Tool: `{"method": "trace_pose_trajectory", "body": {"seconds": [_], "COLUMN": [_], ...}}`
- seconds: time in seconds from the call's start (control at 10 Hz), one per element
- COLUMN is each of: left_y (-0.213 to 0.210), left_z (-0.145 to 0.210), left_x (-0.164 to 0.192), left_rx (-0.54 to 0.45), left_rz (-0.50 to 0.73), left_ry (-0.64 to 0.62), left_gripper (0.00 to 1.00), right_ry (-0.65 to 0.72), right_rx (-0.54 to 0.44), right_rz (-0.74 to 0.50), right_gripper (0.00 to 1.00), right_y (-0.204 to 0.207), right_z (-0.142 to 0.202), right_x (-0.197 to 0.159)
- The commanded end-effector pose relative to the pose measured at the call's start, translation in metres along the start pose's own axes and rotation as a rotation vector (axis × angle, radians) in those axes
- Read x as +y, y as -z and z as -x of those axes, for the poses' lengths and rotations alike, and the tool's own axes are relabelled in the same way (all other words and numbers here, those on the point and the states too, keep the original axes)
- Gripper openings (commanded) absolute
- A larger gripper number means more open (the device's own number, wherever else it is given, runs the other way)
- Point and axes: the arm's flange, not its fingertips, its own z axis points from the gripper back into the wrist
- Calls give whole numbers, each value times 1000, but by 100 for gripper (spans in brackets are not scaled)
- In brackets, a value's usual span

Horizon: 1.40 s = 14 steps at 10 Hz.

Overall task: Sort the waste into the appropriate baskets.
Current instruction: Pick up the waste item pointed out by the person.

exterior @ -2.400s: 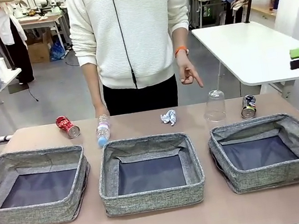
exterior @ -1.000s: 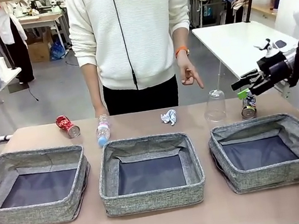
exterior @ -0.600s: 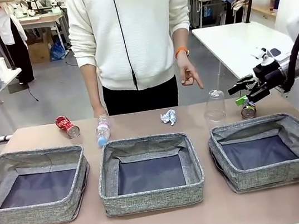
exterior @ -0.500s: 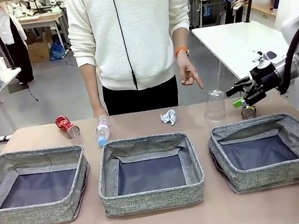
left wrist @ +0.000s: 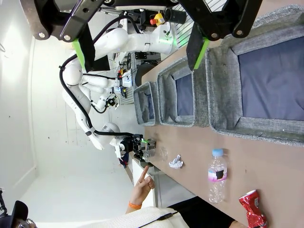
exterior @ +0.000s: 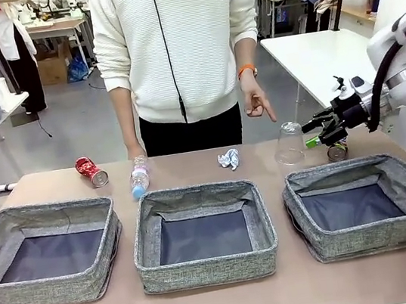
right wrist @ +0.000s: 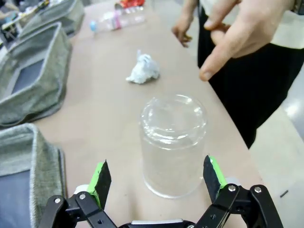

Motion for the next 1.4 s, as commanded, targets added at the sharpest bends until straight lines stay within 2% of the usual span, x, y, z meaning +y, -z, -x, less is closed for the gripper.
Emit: {"method": "trace_pose_trajectory", "body": {"seconds": [0.0,0.3,0.7,1.2,1.3], "left_y": [1,1,1,1,1], "left_z": [-1,-1,-1,-1,-1], "left_x": [-1,-1,-1,-1,-1], "left_rx": [-4,-4,-4,-4,-4], "left_rz": [17,17,17,17,17], "left_ry": [18,18,18,18,18], "left_gripper": [100,100,100,100,100], "right_ry": [2,9,21,48,59], "right_rx": [-46,-20,4,5,14], "right_rz": [54,25,-20,-42,-49], "right_gripper": [100,100,100,100,80], "right_y": [14,33,51,51,51], "right_z": [-6,-7,-6,-5,-4], "right_x": [-14,-29,-27,-27,-27]}}
